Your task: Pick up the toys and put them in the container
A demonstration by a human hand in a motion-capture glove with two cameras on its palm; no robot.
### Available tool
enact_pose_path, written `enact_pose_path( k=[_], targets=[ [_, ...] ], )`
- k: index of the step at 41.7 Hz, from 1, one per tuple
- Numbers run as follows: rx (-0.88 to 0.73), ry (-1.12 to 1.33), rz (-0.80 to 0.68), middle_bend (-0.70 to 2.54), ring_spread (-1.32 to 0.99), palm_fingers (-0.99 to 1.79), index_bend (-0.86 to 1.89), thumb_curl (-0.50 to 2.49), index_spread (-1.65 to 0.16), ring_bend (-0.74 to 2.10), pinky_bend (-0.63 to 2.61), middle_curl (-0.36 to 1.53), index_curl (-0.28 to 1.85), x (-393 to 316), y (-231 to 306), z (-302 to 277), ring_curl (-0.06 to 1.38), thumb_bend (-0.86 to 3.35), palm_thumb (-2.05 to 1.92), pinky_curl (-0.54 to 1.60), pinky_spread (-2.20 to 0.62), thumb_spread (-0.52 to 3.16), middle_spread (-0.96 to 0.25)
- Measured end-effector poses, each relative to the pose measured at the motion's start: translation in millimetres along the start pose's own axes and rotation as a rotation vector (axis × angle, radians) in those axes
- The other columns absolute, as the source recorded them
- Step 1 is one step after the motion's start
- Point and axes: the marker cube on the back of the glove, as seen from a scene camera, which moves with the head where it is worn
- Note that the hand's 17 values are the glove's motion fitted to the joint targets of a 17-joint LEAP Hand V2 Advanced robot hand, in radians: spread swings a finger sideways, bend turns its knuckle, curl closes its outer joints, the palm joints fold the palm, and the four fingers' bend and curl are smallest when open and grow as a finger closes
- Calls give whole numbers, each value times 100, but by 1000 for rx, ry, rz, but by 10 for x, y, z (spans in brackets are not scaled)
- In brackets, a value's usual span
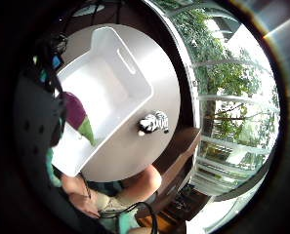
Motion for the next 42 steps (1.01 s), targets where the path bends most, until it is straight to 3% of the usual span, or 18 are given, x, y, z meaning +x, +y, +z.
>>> enact_pose_path(
  k=[2, 7, 12, 23, 28, 42],
  targets=[
    [-5, 16, 18, 127, -29, 68, 90, 90, -25, 153, 120, 81, 100, 39, 16, 5, 72, -2, 52, 92, -57, 93, -24],
    [-66, 83, 71, 112, -28, 19, 75, 80, -24, 132, 109, 75, 97, 197, 75, 2, 66, -4, 39, 82, -47, 111, -21],
    [-116, 68, 86, 72, -20, -35, 49, 69, -23, 107, 120, 62, 85, 370, 154, -20, 58, -7, 21, 78, -33, 121, -16],
    [-97, 58, 63, 34, -8, -18, 19, 53, -23, 78, 111, 48, 66, 903, 326, -232, 43, -4, 0, 66, -11, 125, -7],
    [-142, 96, 37, 25, -5, -29, 7, 48, -26, 66, 106, 45, 57, 1254, 464, -306, 39, -4, -4, 61, -6, 127, -7],
    [-234, 29, 90, 15, -3, -30, 4, 39, -25, 43, 85, 40, 37, 2179, 757, -54, 32, -3, -3, 49, 0, 128, -6]
  ],
)
